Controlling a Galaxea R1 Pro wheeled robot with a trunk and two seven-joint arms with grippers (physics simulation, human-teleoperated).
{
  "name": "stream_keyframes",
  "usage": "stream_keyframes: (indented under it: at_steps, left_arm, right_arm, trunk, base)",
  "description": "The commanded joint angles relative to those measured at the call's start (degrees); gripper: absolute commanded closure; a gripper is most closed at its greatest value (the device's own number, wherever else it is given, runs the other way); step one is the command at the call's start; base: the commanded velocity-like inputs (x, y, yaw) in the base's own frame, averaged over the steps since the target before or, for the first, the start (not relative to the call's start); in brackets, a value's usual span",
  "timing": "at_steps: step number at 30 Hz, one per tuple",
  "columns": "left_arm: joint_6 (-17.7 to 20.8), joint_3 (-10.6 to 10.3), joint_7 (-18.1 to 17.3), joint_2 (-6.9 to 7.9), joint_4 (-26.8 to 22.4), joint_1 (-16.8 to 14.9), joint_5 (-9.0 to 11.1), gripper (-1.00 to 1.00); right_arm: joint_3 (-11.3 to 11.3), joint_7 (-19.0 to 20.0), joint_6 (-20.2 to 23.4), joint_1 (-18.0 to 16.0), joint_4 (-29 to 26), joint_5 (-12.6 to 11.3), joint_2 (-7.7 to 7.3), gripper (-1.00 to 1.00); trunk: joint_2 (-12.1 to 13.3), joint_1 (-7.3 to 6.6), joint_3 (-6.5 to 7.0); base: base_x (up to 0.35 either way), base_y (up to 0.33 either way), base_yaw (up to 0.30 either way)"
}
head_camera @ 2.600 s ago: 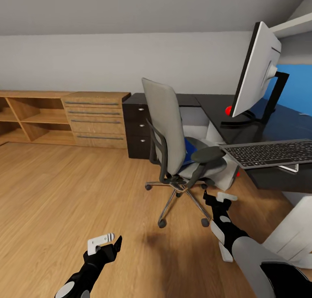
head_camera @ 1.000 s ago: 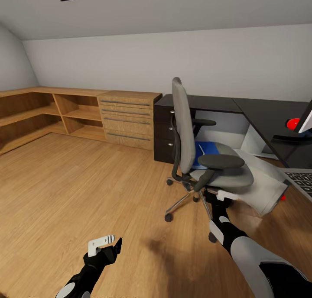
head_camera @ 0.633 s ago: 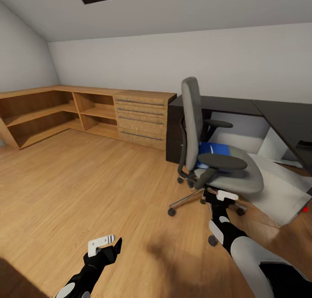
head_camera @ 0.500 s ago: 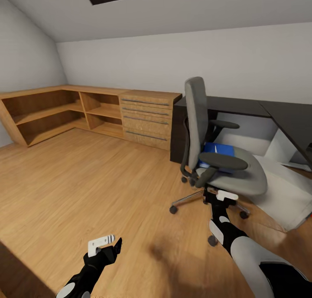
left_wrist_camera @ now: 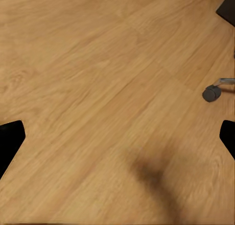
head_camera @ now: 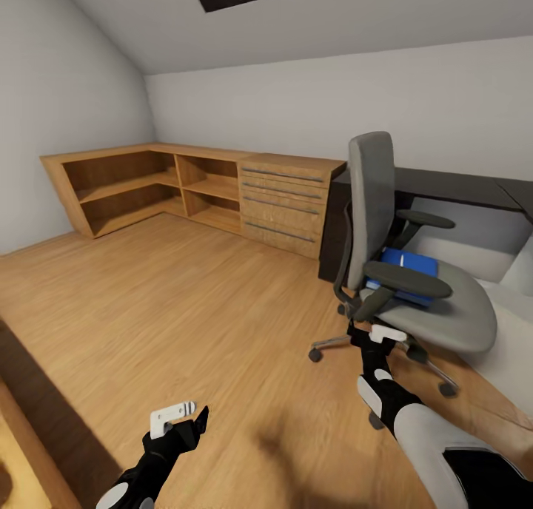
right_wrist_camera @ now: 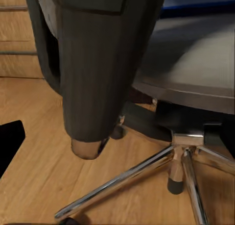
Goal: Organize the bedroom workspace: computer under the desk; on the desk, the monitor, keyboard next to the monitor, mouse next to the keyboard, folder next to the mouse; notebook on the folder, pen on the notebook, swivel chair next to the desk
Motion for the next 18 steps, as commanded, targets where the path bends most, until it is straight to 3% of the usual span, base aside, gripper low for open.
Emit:
stream_keyframes:
  at_steps: [1,11,18]
  left_arm:
    - [0.32,0.06,0.17,-0.04,-0.09,0.00,0.60,-1.00]
    - [0.32,-0.02,0.18,-0.04,-0.09,0.00,0.52,-1.00]
    - [0.32,-0.05,0.17,-0.04,-0.09,0.00,0.52,-1.00]
  right_arm:
    - [-0.02,0.12,-0.23,-0.02,0.03,-0.32,0.00,-1.00]
    - [-0.03,0.12,-0.23,-0.02,0.02,-0.32,-0.07,-1.00]
    - [-0.03,0.12,-0.23,-0.02,0.03,-0.32,-0.09,-1.00]
  trunk:
    - [-0.02,-0.01,-0.04]
    - [-0.02,-0.01,-0.04]
    - [-0.02,-0.01,-0.04]
  base:
    - [0.000,0.000,0.277]
    - [0.023,0.016,0.261]
    - [0.038,0.022,0.030]
